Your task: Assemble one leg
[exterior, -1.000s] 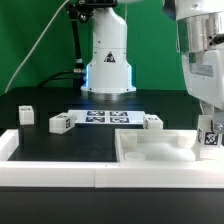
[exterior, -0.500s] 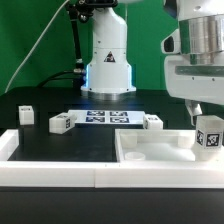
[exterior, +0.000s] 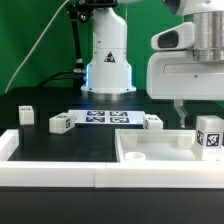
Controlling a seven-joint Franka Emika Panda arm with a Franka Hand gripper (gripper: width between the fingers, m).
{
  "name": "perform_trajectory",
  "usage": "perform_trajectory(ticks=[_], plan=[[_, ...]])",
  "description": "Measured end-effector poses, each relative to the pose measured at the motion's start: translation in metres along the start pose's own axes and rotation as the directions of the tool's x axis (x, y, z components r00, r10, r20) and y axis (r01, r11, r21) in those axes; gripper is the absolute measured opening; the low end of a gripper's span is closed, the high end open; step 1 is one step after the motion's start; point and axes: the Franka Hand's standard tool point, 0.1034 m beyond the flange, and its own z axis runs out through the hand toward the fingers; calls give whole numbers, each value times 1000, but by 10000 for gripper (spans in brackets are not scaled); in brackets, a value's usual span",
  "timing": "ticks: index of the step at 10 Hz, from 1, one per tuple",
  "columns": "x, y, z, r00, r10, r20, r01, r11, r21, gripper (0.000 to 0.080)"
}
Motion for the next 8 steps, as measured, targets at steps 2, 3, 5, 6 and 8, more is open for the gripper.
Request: perform_trajectory(ticks=[2,3,5,6,8], plan=[[0,-1,0,969,-247,-15,247,968,-33,649],[1,1,0,932,-362,-12,362,931,-41,649],[5,6,0,896,-445,-8,444,895,-44,649],[4,5,0,885,-466,-7,466,884,-43,626],[4,5,0,886,-463,-7,462,886,-43,452]])
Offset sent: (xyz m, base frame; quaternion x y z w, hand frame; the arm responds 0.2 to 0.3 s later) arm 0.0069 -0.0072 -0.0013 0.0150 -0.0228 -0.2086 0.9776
